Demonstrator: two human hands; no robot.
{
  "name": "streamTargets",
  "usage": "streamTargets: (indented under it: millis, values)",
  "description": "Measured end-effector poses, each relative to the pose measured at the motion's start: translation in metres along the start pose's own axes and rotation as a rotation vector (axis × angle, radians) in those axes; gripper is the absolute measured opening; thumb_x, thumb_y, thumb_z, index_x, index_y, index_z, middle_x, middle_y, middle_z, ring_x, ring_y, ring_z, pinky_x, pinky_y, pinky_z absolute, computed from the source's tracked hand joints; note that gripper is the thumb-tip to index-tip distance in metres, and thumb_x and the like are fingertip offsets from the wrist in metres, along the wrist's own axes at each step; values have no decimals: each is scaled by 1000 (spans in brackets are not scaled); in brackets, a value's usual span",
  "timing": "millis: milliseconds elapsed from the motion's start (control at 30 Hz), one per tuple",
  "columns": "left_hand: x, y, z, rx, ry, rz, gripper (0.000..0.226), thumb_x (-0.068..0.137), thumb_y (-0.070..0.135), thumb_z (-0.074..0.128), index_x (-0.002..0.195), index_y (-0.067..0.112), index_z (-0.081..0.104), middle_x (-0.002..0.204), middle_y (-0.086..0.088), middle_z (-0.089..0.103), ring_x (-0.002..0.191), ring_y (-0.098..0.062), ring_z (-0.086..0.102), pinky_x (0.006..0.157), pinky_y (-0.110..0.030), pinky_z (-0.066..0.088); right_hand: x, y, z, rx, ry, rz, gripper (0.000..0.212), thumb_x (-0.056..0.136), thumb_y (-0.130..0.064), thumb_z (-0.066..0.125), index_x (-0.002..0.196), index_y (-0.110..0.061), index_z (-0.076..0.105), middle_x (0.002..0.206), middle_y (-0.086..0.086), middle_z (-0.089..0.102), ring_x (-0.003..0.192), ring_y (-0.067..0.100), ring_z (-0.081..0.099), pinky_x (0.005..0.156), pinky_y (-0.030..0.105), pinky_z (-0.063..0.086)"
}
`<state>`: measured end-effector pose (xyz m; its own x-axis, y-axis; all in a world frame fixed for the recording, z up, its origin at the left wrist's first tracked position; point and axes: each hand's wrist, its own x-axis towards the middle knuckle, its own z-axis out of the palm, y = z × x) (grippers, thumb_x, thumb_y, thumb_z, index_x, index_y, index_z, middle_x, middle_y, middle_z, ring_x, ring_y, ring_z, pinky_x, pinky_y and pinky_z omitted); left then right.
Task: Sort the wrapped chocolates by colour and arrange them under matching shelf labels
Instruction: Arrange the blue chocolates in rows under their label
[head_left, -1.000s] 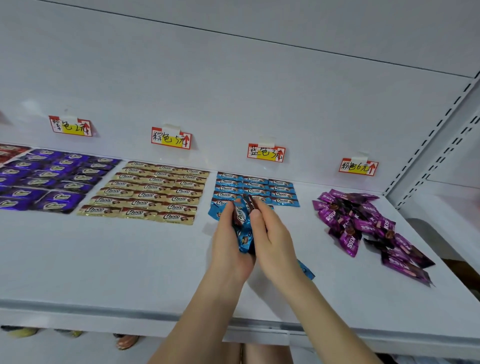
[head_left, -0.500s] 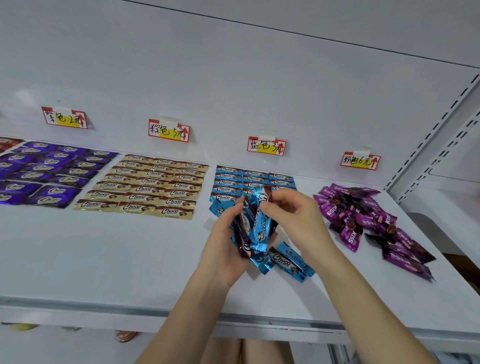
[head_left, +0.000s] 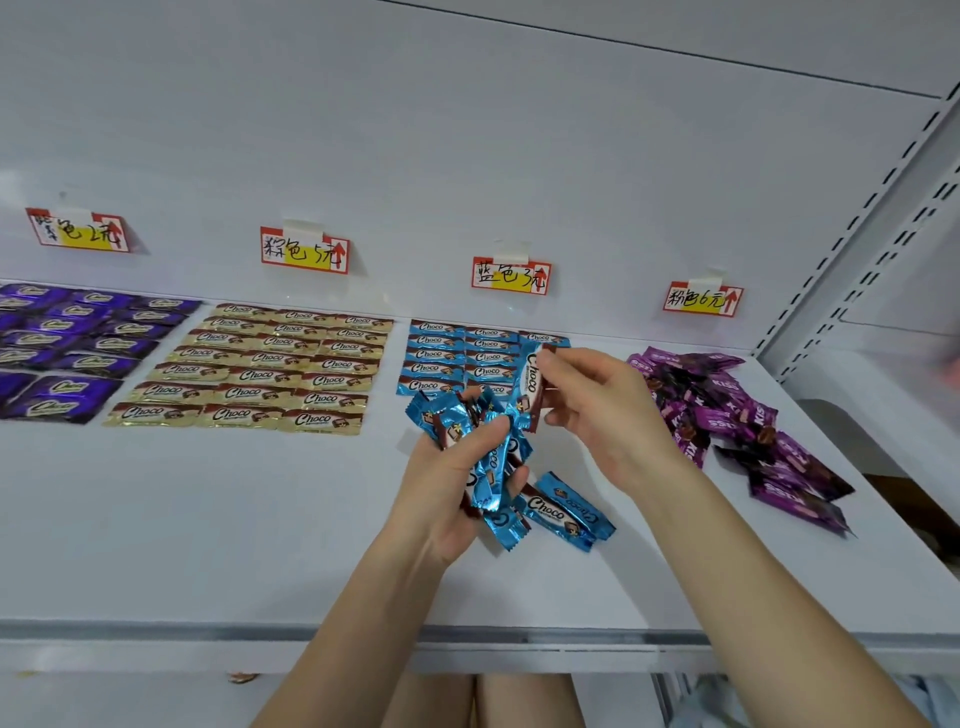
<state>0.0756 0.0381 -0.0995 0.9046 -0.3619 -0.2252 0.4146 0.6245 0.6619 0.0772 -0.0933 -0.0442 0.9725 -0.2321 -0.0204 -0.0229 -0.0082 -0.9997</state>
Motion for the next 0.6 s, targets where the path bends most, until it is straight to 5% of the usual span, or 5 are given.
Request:
streamTargets:
  millis: [167,300,600]
  values:
    - [5,2,2,48,67,25,21,81,4,65,94,21,64,83,-2,74,64,-15,70,51,-28,53,9,1,-21,75,4,14,4,84,-3,62,86,-6,61,67,4,71,61,12,67,55,17,52]
    - [9,5,-1,60,140,56,25,79,3,67,88,26,66,76,0,72,62,-16,70,52,-31,54,22,3,-44,201,133,40,16,84,6,58,93,-5,50,80,15,66,62,18,69,59,20,55]
    - [13,4,3,111,205,46,33,71,6,71,97,25,65,90,-4,70,62,-17,71,51,-31,53,46,20,-70,-35,110,50,11,87,3,57,94,-5,54,82,9,64,69,13,66,62,18,56]
